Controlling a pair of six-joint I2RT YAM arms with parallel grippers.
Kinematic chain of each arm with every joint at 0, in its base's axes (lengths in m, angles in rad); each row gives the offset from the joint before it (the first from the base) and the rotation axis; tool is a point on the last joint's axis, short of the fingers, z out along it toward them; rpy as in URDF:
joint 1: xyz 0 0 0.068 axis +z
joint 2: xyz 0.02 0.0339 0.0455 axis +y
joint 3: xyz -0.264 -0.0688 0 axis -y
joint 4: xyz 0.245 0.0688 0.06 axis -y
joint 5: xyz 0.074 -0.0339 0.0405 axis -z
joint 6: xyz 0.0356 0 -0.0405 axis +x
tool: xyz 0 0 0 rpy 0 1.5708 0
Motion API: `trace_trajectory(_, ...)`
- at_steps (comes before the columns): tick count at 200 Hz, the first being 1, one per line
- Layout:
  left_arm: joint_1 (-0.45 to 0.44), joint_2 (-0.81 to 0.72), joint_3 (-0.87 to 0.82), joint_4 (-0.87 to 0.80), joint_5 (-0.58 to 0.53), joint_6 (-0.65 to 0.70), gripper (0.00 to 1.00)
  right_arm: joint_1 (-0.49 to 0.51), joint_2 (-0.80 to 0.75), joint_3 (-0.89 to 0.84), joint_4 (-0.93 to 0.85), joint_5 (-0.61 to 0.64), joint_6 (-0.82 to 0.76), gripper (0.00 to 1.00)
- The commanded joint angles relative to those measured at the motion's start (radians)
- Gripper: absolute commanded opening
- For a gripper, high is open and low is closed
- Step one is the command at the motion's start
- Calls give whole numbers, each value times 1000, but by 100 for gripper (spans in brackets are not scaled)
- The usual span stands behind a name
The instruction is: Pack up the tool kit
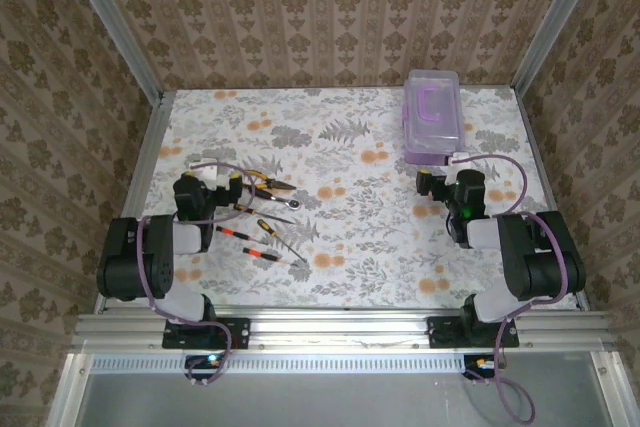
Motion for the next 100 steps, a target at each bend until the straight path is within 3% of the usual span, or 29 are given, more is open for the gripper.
trace_trajectory(1, 0, 6, 20, 1, -7, 14, 100, -2, -10, 15, 18, 2, -11, 100)
trace_trajectory(29, 0, 6, 37, -32, -89, -13, 100, -2, -10, 14, 18, 2, -11, 100)
trace_trajectory(100, 0, 7, 32, -21, -101, -17, 100, -2, -9, 18, 15, 2, -11, 100)
